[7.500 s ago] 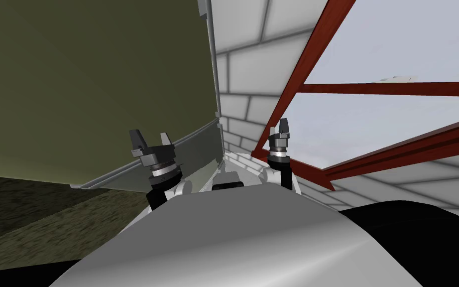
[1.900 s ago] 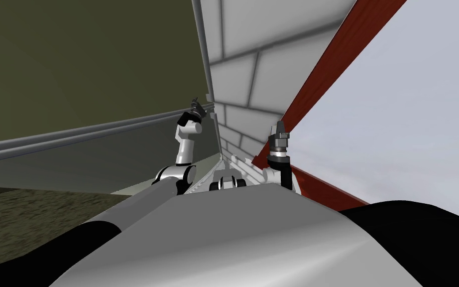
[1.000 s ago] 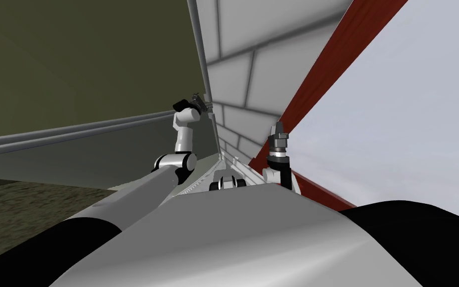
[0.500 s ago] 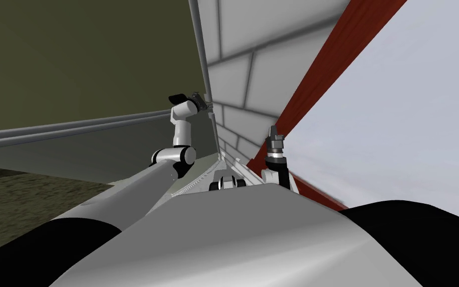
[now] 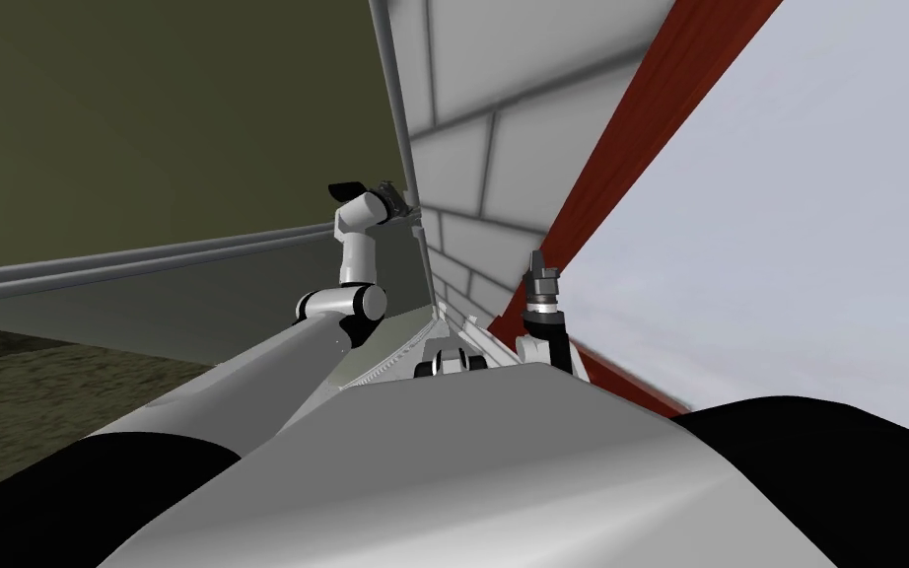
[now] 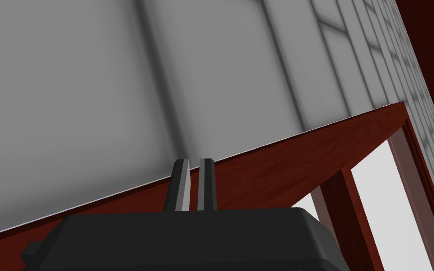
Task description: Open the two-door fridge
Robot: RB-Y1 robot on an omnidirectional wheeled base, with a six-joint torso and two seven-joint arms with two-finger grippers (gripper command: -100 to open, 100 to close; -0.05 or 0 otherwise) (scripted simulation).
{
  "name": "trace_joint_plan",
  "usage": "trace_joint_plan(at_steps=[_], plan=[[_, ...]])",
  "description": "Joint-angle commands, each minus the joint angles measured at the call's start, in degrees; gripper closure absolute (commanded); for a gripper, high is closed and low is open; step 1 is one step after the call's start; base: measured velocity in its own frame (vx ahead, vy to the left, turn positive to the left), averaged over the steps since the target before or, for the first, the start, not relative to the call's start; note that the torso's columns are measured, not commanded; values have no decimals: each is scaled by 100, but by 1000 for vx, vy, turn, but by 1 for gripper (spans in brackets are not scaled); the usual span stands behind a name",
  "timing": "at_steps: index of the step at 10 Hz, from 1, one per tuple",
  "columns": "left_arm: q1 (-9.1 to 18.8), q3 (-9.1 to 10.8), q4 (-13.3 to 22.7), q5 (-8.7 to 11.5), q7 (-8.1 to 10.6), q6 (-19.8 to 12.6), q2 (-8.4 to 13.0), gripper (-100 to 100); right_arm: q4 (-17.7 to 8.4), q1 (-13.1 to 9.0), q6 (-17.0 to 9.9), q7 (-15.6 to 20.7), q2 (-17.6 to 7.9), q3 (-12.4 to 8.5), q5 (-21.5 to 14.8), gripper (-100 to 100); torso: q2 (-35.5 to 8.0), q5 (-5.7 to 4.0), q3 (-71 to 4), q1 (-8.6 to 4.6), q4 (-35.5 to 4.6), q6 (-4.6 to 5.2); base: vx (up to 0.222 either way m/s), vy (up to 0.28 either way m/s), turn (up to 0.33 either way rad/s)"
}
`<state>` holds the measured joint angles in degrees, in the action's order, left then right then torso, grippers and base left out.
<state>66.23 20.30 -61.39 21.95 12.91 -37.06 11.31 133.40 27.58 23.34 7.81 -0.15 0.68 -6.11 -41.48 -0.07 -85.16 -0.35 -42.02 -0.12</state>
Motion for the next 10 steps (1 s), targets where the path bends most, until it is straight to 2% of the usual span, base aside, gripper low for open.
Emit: trace_joint_plan(at_steps=[1, 2, 3, 6, 10], plan=[[11, -51, -46, 75, -33, -43, -90, 100, 12, 1, 12, 1, 0, 3, -1, 0, -14, -2, 13, 6, -1, -2, -105, 54, -70], [22, -101, -92, 150, -66, -87, -180, 100, 15, 0, 16, 1, 0, 3, -1, 0, -60, 3, 42, 27, -14, 8, -183, 72, -98], [22, -101, -92, 150, -66, -87, -180, 100, 14, -1, 15, 1, 0, 3, -1, 0, -108, 8, 75, 40, -34, 10, -204, 78, -58], [55, -251, -229, 376, -163, -216, -450, 100, 13, -2, 14, 1, -1, 2, -1, 0, -101, 14, 72, 57, -33, 11, -238, 138, -98], [99, -451, -411, 677, -294, -389, -809, 100, 13, -3, 14, 1, -1, 3, -1, 0, -99, 5, 69, 24, -31, 14, -310, 118, -113]])
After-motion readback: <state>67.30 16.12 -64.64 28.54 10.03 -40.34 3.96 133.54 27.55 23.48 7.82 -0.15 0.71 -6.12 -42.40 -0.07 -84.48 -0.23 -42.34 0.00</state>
